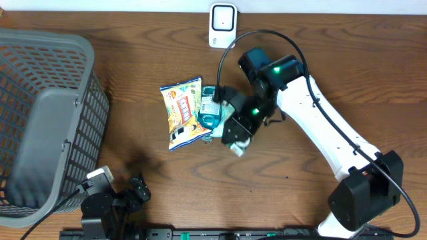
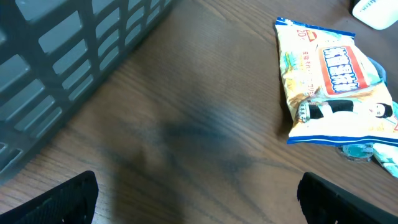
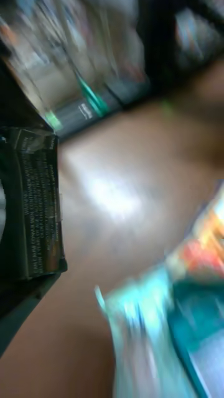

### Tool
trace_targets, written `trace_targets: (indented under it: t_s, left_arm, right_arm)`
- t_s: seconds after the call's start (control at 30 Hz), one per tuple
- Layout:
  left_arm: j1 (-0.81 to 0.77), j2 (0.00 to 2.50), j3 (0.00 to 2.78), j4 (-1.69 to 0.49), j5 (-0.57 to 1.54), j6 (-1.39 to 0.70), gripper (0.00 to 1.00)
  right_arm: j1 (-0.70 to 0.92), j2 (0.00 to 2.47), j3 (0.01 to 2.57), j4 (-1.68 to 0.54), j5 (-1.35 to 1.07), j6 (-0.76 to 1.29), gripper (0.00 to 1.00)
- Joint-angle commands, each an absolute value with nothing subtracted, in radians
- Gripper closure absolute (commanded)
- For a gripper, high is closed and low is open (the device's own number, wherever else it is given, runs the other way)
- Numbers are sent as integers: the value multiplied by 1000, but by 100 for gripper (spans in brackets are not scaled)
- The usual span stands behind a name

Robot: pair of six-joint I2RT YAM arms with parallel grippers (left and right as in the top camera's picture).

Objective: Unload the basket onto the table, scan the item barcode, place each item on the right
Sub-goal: 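Lift the green tub and hold it up to the white scanner, then carry the green tub right and set it at the table's right edge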

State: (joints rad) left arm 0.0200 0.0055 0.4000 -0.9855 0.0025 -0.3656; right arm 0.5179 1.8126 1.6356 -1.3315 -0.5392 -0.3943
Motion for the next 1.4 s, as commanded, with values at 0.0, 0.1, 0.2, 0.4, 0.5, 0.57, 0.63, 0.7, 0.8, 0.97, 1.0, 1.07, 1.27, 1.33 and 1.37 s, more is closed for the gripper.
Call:
trace_targets:
  t_s: [0.0,0.1,0.2,0.4,0.5,0.57,0.63,0.7,0.8,0.97,1.0,1.07,1.27,1.33,1.37]
  left_arm:
    - [26,4,409,-998,15,-367,2]
    - [26,4,409,-998,15,-367,2]
    - [26,4,409,-998,15,-367,2]
    - [26,4,409,-998,15,-367,2]
    - [26,4,409,-998,15,-367,2]
    - [26,4,409,-998,15,-367,2]
    - [26,4,409,-998,15,-367,2]
    - [26,4,409,-998,15,-367,2]
    - [26,4,409,-998,15,-367,2]
    - [26,4,409,-998,15,-367,2]
    - [26,4,409,-998,15,-367,2]
    - [26,4,409,-998,15,-367,2]
    - [26,4,409,-998,15,-367,2]
    - [26,4,409,-998,15,-367,2]
    - [26,4,409,-998,15,-367,2]
  right_arm:
    - [535,1790,1657,-1214,-297,-284,57]
    - [547,1790,1657,-1108,-234,-285,55]
    - [567,1790,1657,-1018,-153,-321,58]
    - [601,1792,1657,-768,54,-351,59]
    - [610,1803,1657,-674,122,-396,60]
    - [612,1826,1657,-608,175,-434,62]
    - [612,1880,1657,-510,281,-489,63]
    - [612,1945,1657,-411,386,-580,63]
    - [613,2014,1657,-256,496,-688,61]
    - [592,2157,1673,101,574,-864,60]
    - [585,2185,1690,142,572,-879,60]
    - [569,2261,1770,176,566,-899,60]
    - [545,2426,2009,174,532,-899,61]
    - [540,2470,2078,171,510,-898,64]
    - [538,2489,2108,171,508,-899,64]
